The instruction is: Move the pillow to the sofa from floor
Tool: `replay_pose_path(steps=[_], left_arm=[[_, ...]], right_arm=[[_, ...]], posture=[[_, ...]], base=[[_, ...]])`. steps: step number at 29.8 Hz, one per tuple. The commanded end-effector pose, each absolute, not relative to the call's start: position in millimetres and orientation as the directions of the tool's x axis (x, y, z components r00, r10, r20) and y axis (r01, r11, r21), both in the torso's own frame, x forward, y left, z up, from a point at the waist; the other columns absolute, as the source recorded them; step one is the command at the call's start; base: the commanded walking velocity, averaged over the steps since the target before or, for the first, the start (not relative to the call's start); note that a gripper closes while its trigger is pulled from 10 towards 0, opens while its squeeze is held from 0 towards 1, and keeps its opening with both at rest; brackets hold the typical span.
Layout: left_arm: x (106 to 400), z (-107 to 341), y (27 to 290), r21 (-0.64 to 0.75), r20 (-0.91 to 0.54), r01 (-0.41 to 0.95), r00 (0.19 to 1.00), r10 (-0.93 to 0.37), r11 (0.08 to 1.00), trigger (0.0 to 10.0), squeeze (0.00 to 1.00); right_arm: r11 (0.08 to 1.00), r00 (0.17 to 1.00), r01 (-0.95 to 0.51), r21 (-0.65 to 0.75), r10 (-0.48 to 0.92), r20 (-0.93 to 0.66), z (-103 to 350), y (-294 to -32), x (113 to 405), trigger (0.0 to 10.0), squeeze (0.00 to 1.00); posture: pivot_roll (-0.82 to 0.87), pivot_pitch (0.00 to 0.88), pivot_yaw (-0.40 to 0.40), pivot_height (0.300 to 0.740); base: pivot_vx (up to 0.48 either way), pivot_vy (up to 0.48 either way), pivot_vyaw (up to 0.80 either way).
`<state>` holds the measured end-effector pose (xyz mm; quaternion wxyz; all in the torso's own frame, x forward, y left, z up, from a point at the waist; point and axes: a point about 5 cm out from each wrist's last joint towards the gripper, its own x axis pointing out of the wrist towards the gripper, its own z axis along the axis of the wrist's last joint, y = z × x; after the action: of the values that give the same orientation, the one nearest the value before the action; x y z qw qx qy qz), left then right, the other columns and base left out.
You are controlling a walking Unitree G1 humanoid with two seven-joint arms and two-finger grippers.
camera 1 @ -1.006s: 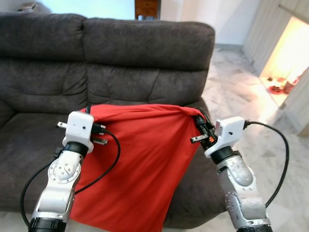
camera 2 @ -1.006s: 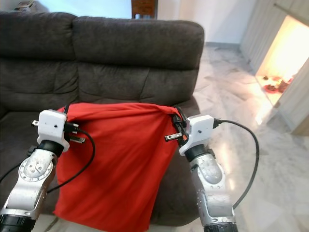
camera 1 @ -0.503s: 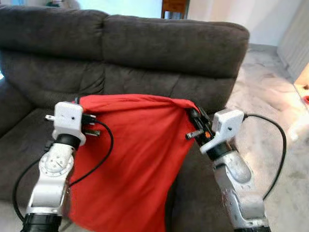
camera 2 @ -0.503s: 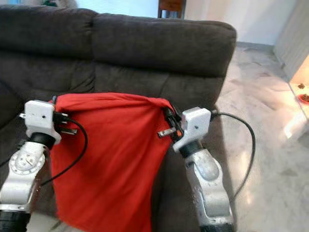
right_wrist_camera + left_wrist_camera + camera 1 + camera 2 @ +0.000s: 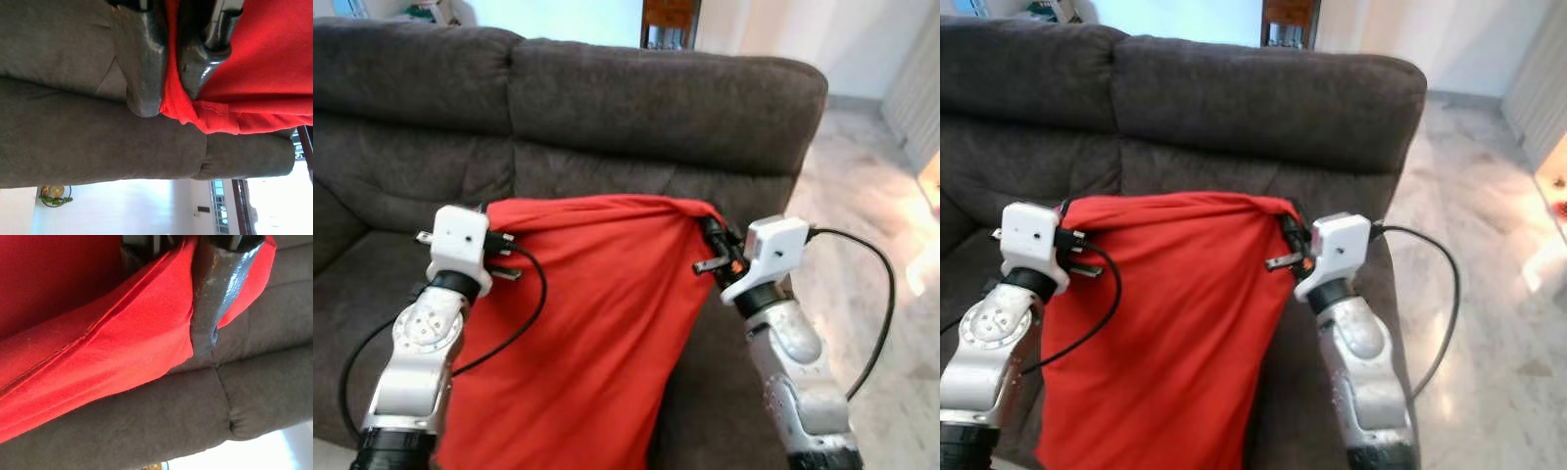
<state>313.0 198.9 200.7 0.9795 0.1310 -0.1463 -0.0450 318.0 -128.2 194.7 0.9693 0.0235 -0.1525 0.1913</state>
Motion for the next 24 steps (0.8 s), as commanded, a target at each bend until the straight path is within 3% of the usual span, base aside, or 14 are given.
replay_pose_path(steps=[1, 17, 18, 19, 20, 22, 23, 24], left_arm=[[309.4, 212.6, 206.6, 0.278, 0.308, 0.032, 0.944, -0.121, 0.960, 10.0, 0.00], [308.0, 194.6, 204.3, 0.366, 0.201, 0.106, 0.961, -0.190, 0.925, 10.0, 0.00], [307.6, 194.2, 204.0, 0.365, 0.201, 0.106, 0.961, -0.190, 0.925, 10.0, 0.11], [307.5, 194.2, 203.9, 0.366, 0.201, 0.107, 0.961, -0.191, 0.925, 10.0, 0.11], [307.5, 193.6, 204.0, 0.365, 0.201, 0.105, 0.961, -0.189, 0.925, 10.0, 0.62], [307.4, 193.3, 204.3, 0.362, 0.207, 0.100, 0.961, -0.184, 0.927, 10.0, 1.00], [307.4, 193.5, 204.2, 0.360, 0.209, 0.099, 0.961, -0.183, 0.928, 10.0, 1.00], [307.6, 193.8, 204.3, 0.355, 0.212, 0.096, 0.961, -0.180, 0.930, 10.0, 1.00]], right_arm=[[0.924, 0.868, -0.382, -0.007, 0.361, 0.342, 203.0, -126.8, 316.9, 10.0, 0.00], [0.907, 0.873, -0.415, -0.069, 0.418, 0.251, 187.7, -122.1, 317.8, 10.0, 0.00], [0.905, 0.871, -0.422, -0.060, 0.423, 0.251, 187.6, -121.7, 317.4, 10.0, 0.00], [0.904, 0.870, -0.424, -0.058, 0.424, 0.250, 187.6, -121.6, 317.4, 10.0, 0.00], [0.902, 0.869, -0.427, -0.063, 0.429, 0.246, 187.2, -120.9, 317.3, 10.0, 0.00], [0.898, 0.867, -0.433, -0.073, 0.437, 0.239, 186.1, -119.7, 317.0, 10.0, 0.00], [0.898, 0.867, -0.435, -0.073, 0.439, 0.237, 185.8, -119.5, 316.8, 10.0, 0.00], [0.897, 0.869, -0.434, -0.079, 0.440, 0.225, 183.9, -119.5, 317.1, 10.0, 0.62]], posture=[[0.07, 0.060, -0.008, 0.740], [0.08, 0.080, -0.017, 0.740], [0.08, 0.080, -0.018, 0.740], [0.08, 0.080, -0.019, 0.740], [0.08, 0.081, -0.019, 0.740], [0.08, 0.082, -0.020, 0.740], [0.08, 0.082, -0.020, 0.740], [0.08, 0.084, -0.021, 0.740]], base=[[0.000, 0.000, 0.00], [0.000, 0.000, 0.00], [0.000, 0.000, 0.00], [0.000, 0.000, 0.00], [0.000, 0.000, 0.00], [0.000, 0.000, 0.00], [0.000, 0.000, 0.00], [0.000, 0.000, 0.00]])
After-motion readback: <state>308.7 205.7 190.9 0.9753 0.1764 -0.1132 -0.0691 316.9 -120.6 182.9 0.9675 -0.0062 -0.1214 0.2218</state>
